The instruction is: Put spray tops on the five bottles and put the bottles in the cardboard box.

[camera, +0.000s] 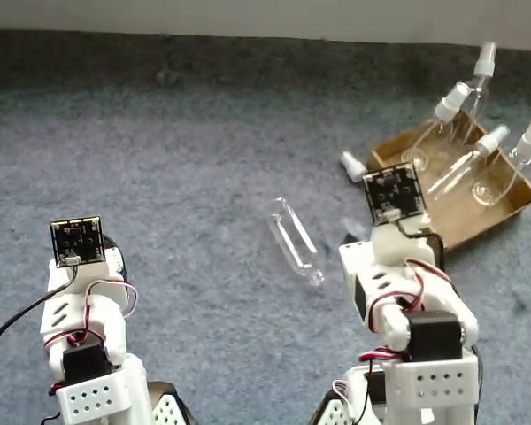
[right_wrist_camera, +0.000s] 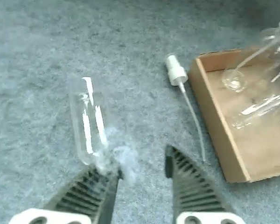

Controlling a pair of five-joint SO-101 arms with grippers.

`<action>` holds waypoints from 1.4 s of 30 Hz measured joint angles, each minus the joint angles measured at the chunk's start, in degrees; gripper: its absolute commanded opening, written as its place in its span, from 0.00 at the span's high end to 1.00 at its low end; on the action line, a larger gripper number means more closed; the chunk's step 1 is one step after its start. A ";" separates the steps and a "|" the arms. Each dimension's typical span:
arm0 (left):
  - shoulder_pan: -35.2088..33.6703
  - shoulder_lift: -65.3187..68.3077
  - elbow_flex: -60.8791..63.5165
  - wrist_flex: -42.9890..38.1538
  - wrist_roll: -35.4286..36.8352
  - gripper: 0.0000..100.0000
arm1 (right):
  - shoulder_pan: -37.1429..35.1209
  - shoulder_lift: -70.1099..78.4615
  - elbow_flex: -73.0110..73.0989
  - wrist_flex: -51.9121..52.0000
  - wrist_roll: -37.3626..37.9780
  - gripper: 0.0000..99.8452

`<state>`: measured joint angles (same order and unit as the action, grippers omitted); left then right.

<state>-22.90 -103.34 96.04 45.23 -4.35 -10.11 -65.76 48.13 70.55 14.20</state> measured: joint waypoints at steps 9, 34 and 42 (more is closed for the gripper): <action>0.00 0.00 0.00 0.00 0.00 0.98 | -7.91 18.55 -7.56 0.00 0.00 0.72; 0.00 0.00 0.00 0.00 0.00 0.98 | -11.43 65.76 -31.91 -0.09 0.18 0.72; 0.00 0.00 0.00 0.00 0.00 0.98 | -3.52 65.76 -34.37 -0.09 0.18 0.73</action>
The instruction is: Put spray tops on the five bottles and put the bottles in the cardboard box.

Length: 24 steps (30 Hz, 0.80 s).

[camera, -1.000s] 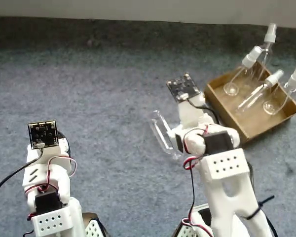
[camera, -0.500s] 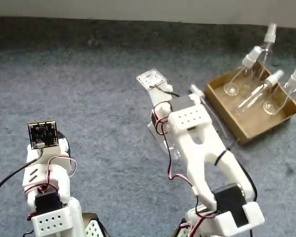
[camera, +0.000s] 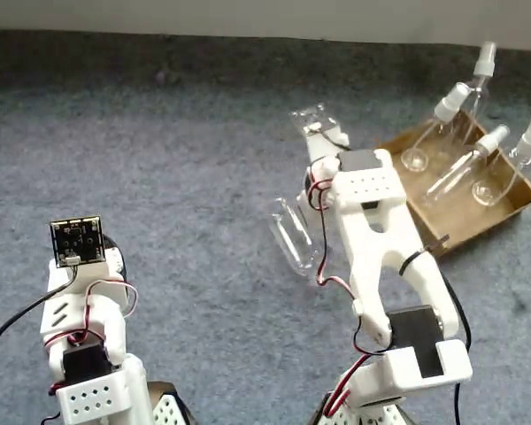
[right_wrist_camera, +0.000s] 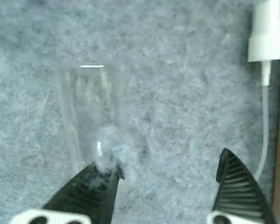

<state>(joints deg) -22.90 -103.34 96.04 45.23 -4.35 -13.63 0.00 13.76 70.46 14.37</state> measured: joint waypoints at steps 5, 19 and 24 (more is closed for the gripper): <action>0.00 0.00 0.00 0.00 0.00 0.98 | 2.46 0.00 0.00 0.00 0.00 0.84; 0.00 0.00 0.00 0.00 0.00 0.98 | 2.11 0.00 10.37 -4.92 0.00 0.98; 0.00 0.00 0.00 0.00 0.00 0.98 | 2.11 0.00 11.78 -4.40 0.00 0.98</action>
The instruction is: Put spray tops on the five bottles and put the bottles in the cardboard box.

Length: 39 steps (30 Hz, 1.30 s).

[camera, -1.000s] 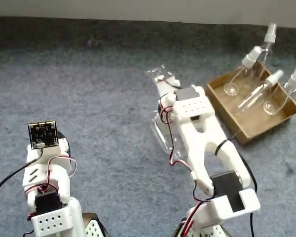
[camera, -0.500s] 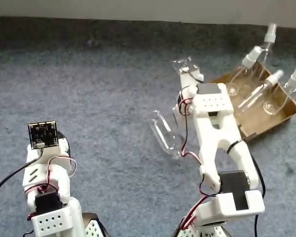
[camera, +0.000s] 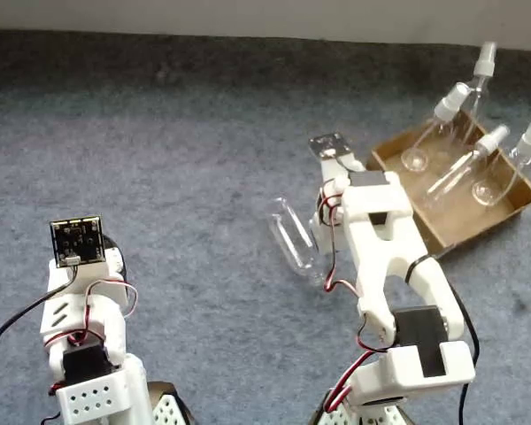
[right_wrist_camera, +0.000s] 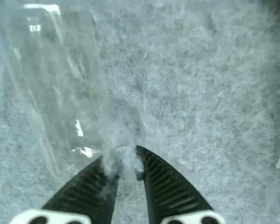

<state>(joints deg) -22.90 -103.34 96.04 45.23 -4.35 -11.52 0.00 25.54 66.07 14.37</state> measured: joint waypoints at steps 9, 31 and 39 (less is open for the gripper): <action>0.00 0.00 0.00 0.00 0.00 0.98 | -6.86 0.00 0.09 9.41 0.00 0.98; 0.00 0.00 0.00 0.00 0.00 0.98 | -25.05 0.00 0.09 9.67 0.00 0.98; 0.00 0.00 0.00 0.00 0.00 0.98 | -25.49 0.00 0.09 0.26 0.00 0.98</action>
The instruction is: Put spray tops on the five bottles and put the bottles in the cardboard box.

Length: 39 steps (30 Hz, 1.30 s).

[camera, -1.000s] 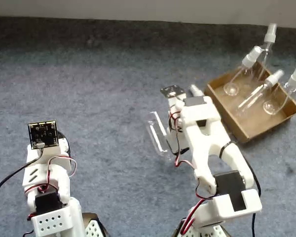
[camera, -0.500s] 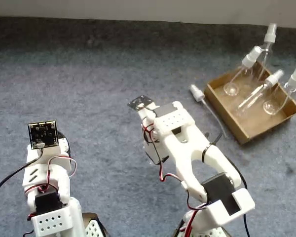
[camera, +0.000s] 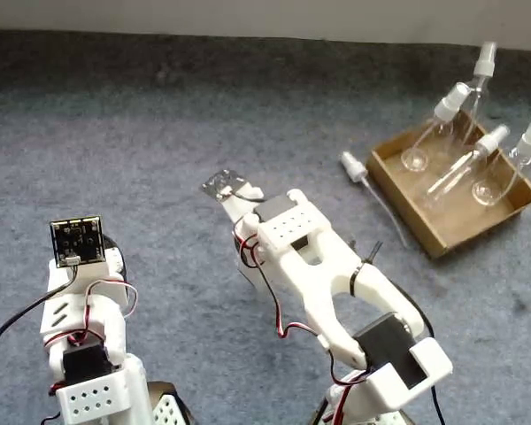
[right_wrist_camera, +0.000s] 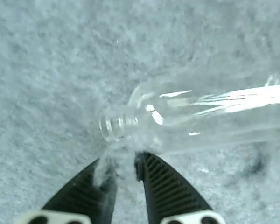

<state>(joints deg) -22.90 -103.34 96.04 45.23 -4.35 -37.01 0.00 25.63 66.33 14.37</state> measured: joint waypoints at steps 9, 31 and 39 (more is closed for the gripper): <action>0.00 0.00 0.00 0.00 0.00 0.98 | 0.00 0.00 0.00 -8.97 0.00 0.98; 0.00 0.00 0.00 0.00 0.00 0.98 | -0.18 0.00 -1.41 -9.05 22.15 0.99; 0.00 0.00 0.00 0.00 0.00 0.98 | 3.16 0.00 -9.32 -9.05 28.48 0.98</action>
<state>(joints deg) -22.90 -103.34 96.04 45.23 -4.35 -33.85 0.00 16.31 57.27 42.86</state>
